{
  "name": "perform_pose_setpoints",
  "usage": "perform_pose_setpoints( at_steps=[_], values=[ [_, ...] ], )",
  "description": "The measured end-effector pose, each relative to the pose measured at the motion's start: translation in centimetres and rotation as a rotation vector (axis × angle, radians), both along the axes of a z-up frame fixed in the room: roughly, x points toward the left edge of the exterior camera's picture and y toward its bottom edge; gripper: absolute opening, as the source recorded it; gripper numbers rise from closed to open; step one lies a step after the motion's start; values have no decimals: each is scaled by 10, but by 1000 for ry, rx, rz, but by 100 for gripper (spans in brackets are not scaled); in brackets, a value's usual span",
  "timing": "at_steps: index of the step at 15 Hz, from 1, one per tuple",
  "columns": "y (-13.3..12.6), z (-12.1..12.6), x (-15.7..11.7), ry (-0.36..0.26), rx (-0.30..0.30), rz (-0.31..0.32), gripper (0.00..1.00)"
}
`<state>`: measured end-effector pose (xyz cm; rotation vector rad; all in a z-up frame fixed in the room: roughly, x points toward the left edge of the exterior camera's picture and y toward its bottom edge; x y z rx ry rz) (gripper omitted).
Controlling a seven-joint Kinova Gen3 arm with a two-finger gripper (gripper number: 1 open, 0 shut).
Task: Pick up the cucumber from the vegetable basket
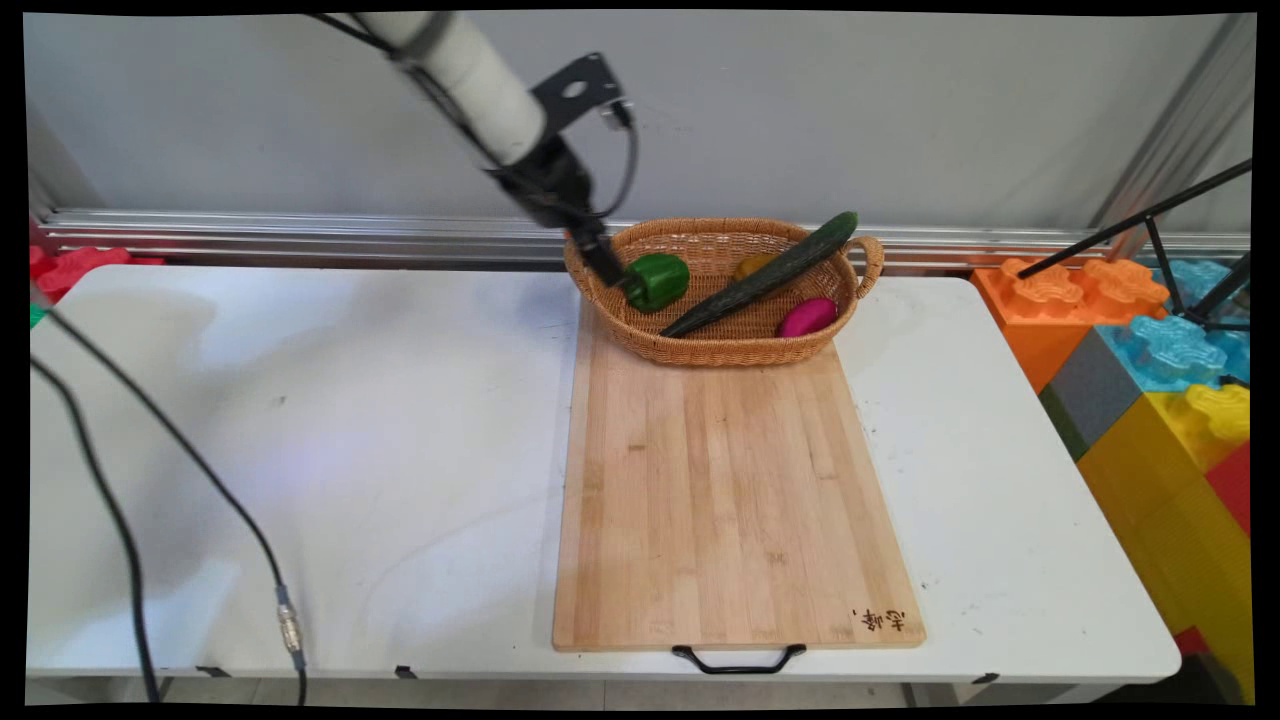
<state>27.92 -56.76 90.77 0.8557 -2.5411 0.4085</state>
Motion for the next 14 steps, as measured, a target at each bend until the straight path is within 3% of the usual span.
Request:
perform_pose_setpoints(
  at_steps=[7, 14],
  values=[
    [-63, -58, -56, 100, -19, 69, 100],
    [-92, -110, -82, 140, -13, 80, 100]
  ],
)
